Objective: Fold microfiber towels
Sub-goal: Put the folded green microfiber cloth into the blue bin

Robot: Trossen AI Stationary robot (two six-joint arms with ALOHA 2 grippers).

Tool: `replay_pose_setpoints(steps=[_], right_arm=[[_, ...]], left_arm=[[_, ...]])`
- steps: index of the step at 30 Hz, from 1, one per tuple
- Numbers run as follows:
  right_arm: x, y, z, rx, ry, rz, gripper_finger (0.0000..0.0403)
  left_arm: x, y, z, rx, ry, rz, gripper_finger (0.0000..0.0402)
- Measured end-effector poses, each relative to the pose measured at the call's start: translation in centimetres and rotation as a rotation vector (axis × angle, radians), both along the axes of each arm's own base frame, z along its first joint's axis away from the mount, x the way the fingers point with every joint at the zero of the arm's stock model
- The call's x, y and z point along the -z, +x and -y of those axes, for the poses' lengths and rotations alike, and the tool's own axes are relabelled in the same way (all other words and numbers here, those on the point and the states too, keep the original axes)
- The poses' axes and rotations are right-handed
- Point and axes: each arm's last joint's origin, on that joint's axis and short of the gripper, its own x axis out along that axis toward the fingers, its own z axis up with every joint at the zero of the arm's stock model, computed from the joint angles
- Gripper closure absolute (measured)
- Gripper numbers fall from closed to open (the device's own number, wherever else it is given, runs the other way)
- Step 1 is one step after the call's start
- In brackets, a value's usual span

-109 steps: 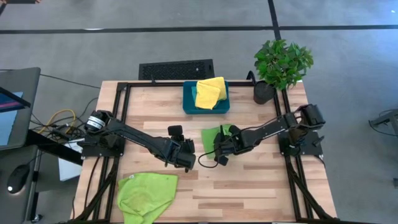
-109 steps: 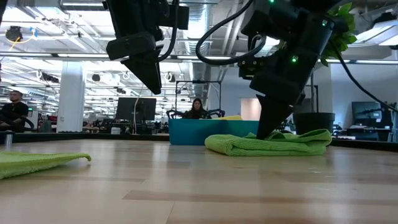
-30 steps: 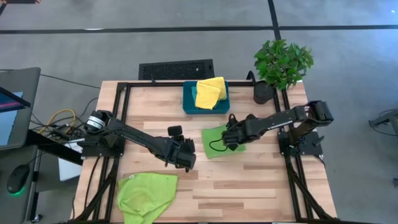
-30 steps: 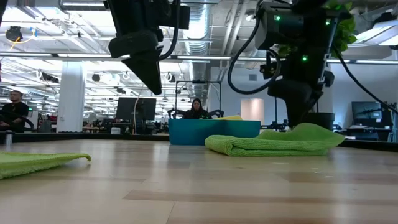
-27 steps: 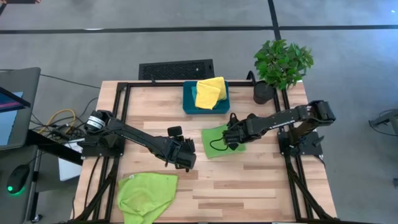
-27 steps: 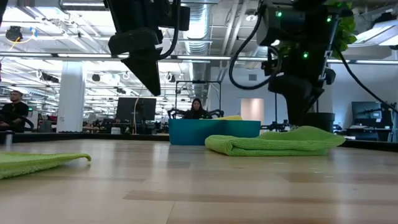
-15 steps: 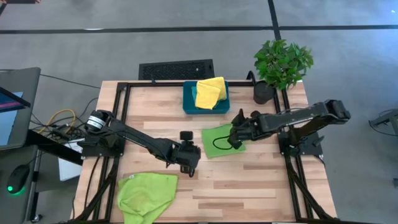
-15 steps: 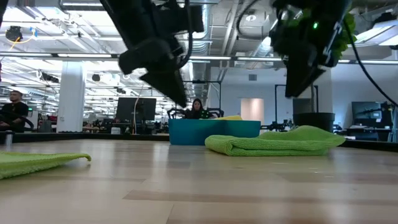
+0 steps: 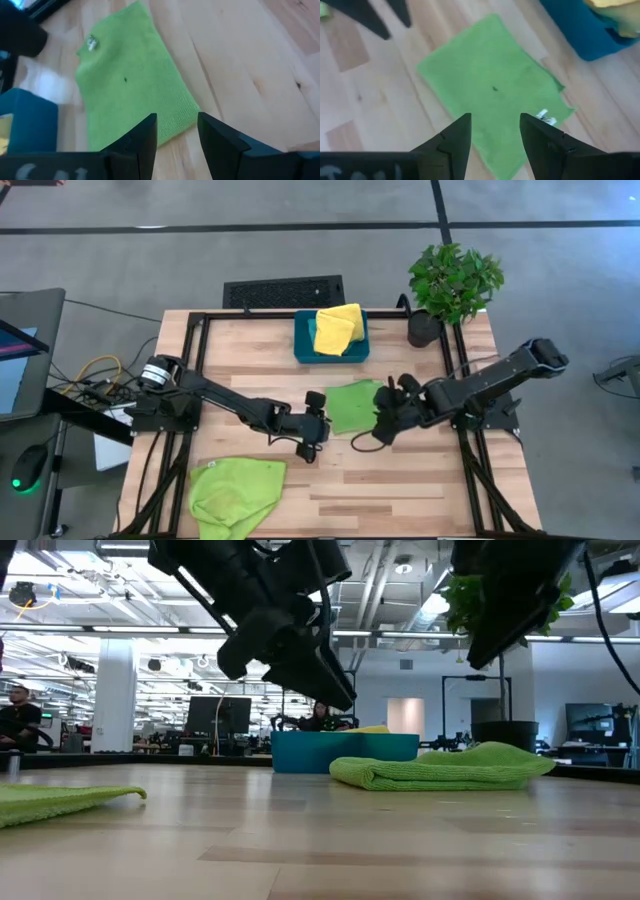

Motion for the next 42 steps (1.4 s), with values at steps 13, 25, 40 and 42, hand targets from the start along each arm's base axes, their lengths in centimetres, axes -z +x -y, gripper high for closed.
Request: replay_pose_setpoints(steps=[13,25,40,42], right_arm=[[-0.3,-0.2,-1.9,-0.07,0.026,0.057,0.0212],[-0.3,-0.2,-1.9,-0.068,0.026,0.059,0.0214],[-0.3,-0.1,-2.0,-0.07,0.032,0.069,0.0218],[-0.3,-0.1,-2.0,-0.068,0.035,0.07,0.0218]], left_arm=[[4.1,2.0,0.3,0.111,0.169,-0.058,0.0267],[5.4,2.6,-0.7,0.143,0.172,-0.082,0.0267],[6.9,3.2,-1.2,0.086,0.152,-0.1,0.0301],[7.0,3.2,-1.4,0.065,0.127,-0.099,0.0331]])
